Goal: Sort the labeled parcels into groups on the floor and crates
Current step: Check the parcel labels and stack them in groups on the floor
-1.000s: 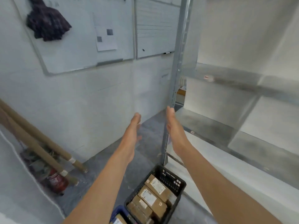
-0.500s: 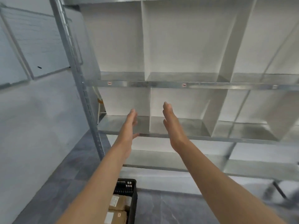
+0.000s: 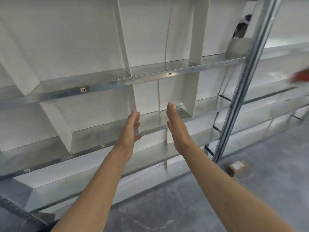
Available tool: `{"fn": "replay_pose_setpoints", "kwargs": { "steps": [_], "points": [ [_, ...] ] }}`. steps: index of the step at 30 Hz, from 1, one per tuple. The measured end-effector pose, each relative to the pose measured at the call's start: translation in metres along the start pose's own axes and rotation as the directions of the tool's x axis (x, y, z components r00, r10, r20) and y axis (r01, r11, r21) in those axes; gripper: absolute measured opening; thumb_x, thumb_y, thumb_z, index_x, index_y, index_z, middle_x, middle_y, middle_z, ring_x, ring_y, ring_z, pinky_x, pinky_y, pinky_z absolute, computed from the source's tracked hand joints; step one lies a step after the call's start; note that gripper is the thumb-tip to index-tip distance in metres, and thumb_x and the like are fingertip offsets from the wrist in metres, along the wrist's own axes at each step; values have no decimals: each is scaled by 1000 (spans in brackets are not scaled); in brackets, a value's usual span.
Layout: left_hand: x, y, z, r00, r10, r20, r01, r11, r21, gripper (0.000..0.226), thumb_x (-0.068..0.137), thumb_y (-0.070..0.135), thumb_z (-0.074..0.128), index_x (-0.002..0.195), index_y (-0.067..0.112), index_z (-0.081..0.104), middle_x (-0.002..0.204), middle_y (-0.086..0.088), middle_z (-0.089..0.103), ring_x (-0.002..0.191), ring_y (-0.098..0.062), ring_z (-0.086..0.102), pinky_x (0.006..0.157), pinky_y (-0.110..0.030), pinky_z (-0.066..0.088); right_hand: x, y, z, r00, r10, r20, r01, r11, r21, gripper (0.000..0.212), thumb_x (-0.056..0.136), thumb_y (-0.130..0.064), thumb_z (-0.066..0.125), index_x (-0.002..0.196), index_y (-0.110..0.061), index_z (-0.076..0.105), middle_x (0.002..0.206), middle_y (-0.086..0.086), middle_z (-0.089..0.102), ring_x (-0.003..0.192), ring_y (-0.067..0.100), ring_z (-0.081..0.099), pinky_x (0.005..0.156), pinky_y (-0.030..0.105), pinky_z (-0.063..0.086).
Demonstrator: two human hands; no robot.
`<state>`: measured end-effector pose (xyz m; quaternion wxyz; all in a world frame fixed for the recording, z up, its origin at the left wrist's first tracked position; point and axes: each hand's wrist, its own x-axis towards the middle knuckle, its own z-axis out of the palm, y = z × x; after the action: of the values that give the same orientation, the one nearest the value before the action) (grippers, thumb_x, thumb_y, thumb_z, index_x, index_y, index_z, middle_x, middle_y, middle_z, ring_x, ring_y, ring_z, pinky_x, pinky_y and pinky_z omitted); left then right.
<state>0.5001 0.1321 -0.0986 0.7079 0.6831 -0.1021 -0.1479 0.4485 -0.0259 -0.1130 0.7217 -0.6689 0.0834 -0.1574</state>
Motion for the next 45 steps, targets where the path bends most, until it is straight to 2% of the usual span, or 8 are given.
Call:
{"fn": "replay_pose_setpoints", "kwargs": {
  "steps": [5,9,17,24,31,36,40,45],
  "points": [
    [21,-7,121,989,-25,149,21,999,34,63,100,69,35,150,34,45,155,15,44,137,-7,45,114,-47,39,-5,-3,-114,993,22,-119,-22,1000,-2,104,75,-99,34,163,-43,23,170,-22,20,157,4,18,130,50,14],
    [31,-16,207,962,-41,269,30,999,44,52,98,72,38,135,39,54,152,15,46,134,-6,47,110,-45,43,-19,-3,-192,970,33,-242,-30,999,14,81,96,-82,26,164,-40,19,171,-18,18,158,5,15,131,48,12],
    [58,-43,343,867,-121,483,60,988,140,69,99,71,36,153,30,44,155,12,45,136,-9,46,115,-49,39,-36,0,-312,879,70,-471,-52,997,50,83,92,-84,28,163,-41,24,164,-22,29,151,5,27,128,43,19],
    [111,-80,433,750,-220,624,104,971,217,66,101,68,36,153,28,44,154,12,45,140,-9,43,118,-47,37,-15,29,-402,780,155,-607,-101,987,122,88,89,-90,32,163,-44,21,171,-18,17,157,7,16,129,48,12],
    [212,-120,519,656,-305,690,148,949,279,67,101,68,36,156,30,39,159,12,41,138,-8,43,117,-47,37,57,63,-477,660,222,-718,-142,975,171,74,101,-75,29,164,-38,19,170,-15,22,155,8,23,127,38,18],
    [280,-144,567,616,-401,679,222,914,338,66,101,66,38,155,27,42,158,8,44,138,-11,45,117,-50,37,103,85,-521,580,272,-768,-185,962,201,66,107,-63,23,165,-29,22,147,-23,33,137,-2,33,113,27,25],
    [317,-163,600,565,-475,674,233,876,422,66,104,62,35,159,25,35,162,5,39,146,-15,39,118,-49,35,128,110,-550,517,319,-794,-165,948,273,67,107,-64,23,165,-32,18,168,-13,24,155,9,23,125,35,18],
    [357,-197,645,531,-550,645,235,827,512,68,104,63,33,160,25,33,164,4,36,147,-15,38,119,-50,33,154,150,-595,459,394,-796,-194,919,343,66,108,-62,23,165,-30,18,170,-12,22,156,9,21,126,37,17]
  ]
}}
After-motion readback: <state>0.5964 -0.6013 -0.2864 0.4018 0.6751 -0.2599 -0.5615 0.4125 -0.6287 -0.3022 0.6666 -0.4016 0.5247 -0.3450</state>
